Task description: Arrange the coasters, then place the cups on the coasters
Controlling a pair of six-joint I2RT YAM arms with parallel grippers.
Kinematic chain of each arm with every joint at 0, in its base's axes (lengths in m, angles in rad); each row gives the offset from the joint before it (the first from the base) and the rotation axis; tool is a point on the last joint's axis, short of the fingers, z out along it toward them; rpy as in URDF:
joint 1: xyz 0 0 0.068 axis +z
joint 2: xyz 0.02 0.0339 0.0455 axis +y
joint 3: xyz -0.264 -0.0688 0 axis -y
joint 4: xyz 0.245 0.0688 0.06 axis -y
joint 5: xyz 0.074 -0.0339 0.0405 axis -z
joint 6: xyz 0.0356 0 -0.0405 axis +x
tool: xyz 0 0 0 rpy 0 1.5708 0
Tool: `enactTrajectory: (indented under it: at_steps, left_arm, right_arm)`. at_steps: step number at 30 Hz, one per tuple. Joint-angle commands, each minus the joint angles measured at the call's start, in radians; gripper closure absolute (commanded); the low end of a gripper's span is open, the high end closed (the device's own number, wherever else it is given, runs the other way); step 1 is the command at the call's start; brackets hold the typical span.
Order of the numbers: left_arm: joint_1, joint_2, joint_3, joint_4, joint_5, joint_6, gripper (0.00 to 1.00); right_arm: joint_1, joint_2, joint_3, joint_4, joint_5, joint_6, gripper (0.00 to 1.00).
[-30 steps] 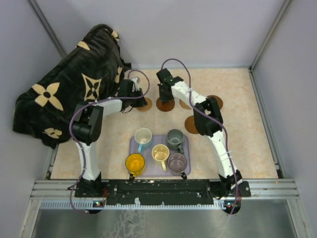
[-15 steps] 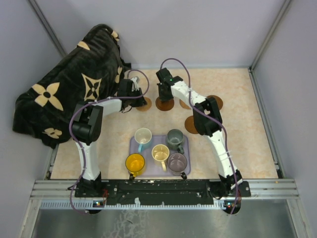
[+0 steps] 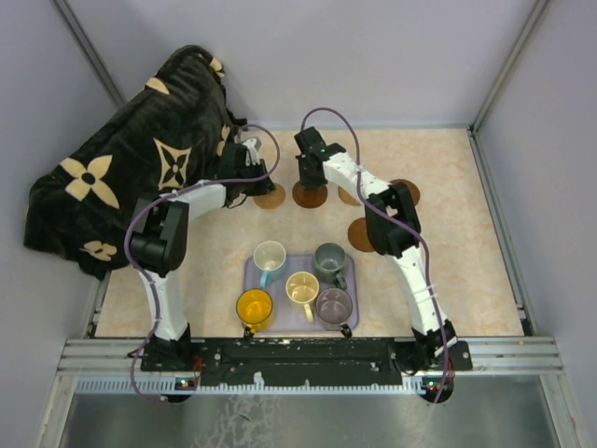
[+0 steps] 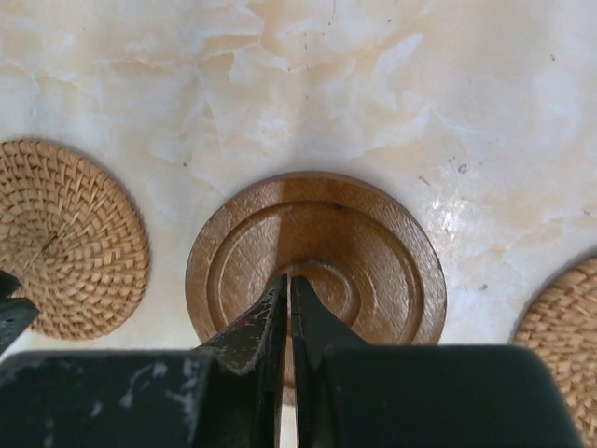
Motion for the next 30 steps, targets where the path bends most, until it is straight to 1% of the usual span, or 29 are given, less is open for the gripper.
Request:
enactTrajectory:
  at_steps: [1,4,8,11,16,19,21,25,27,30]
  left_arm:
    - [0.005,-0.083,0.034,0.013,0.007,0.036,0.75]
    - [0.005,-0.096,0.044,0.004,0.003,0.046,0.75]
    - [0.005,-0.134,0.021,0.007,0.008,0.039,0.75]
    - [0.006,-0.174,-0.022,0.015,0.016,0.034,0.75]
    - [0.004,-0.285,-0.139,0.010,0.018,0.031,0.73]
    - [-0.003,-0.375,-0.234,0.011,0.006,0.026,0.68]
    - [-0.006,-0.447,-0.290,0.020,-0.009,0.015,0.66]
    - [-0.014,-0.542,-0.369,0.012,-0.027,0.007,0.58]
    - [-0.019,-0.574,-0.390,0.000,-0.031,0.007,0.54]
    - [-0.026,-0.606,-0.405,-0.010,-0.033,0.006,0.52]
  right_arm:
    - [0.005,-0.145,-0.007,0.028,0.009,-0.021,0.94]
    - [0.004,-0.191,-0.035,0.032,0.002,-0.018,0.93]
    - [0.006,-0.276,-0.119,0.044,0.012,-0.015,0.93]
    - [0.006,-0.378,-0.234,0.056,0.049,-0.006,0.91]
    - [0.004,-0.586,-0.542,0.123,0.155,0.013,0.70]
    - [-0.008,-0.690,-0.710,0.130,0.215,0.043,0.58]
    - [-0.024,-0.749,-0.805,0.127,0.225,0.065,0.55]
    - [-0.065,-0.844,-0.970,0.127,0.220,0.101,0.53]
    - [-0.086,-0.871,-1.020,0.129,0.224,0.107,0.52]
    - [-0.109,-0.878,-1.060,0.123,0.231,0.116,0.52]
